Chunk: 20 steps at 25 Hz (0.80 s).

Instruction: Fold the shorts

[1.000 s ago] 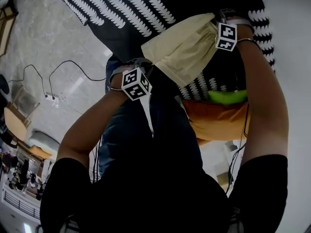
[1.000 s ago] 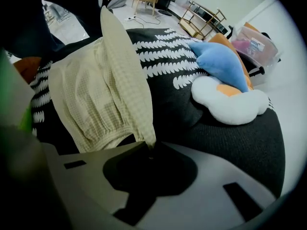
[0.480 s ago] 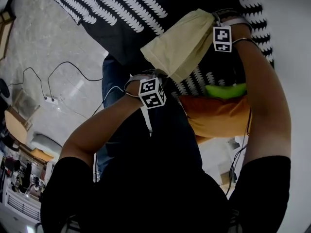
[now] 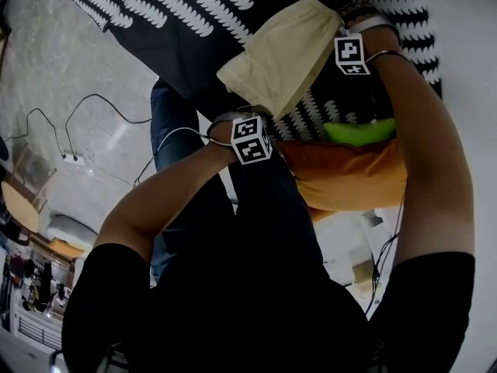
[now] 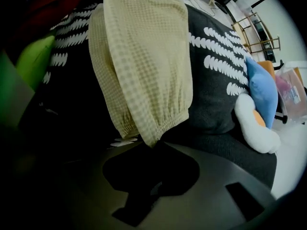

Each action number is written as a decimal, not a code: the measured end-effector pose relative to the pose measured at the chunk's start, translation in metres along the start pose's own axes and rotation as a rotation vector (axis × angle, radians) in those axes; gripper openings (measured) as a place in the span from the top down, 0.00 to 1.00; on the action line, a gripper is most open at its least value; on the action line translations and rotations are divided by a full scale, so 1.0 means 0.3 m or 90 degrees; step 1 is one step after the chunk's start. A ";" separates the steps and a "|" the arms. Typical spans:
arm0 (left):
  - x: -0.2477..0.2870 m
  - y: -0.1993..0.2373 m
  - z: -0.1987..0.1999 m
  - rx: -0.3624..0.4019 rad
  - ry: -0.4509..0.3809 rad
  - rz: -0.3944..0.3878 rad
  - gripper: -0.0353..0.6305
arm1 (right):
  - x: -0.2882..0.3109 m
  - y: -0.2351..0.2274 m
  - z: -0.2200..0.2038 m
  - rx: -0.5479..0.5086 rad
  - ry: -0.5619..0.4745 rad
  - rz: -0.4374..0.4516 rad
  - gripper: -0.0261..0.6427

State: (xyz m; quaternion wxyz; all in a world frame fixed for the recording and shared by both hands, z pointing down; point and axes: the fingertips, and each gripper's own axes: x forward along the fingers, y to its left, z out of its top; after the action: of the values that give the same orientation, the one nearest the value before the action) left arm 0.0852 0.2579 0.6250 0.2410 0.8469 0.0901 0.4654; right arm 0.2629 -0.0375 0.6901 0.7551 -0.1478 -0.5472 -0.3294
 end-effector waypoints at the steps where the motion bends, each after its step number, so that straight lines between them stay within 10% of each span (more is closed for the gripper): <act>1: 0.017 0.000 -0.003 -0.005 -0.001 -0.003 0.90 | 0.008 0.006 0.002 -0.006 0.009 0.001 0.89; 10: 0.188 -0.036 -0.015 -0.013 -0.002 -0.003 0.90 | 0.044 0.118 0.021 -0.042 0.088 0.030 0.87; 20: 0.236 -0.070 -0.002 -0.045 -0.004 -0.042 0.78 | 0.043 0.278 0.062 0.168 0.095 0.127 0.55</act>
State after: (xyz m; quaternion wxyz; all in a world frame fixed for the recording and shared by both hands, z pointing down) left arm 0.1253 0.3028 0.6677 0.2863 0.8359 0.1011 0.4573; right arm 0.3067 0.0308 0.7200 0.8353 -0.0763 -0.5107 -0.1886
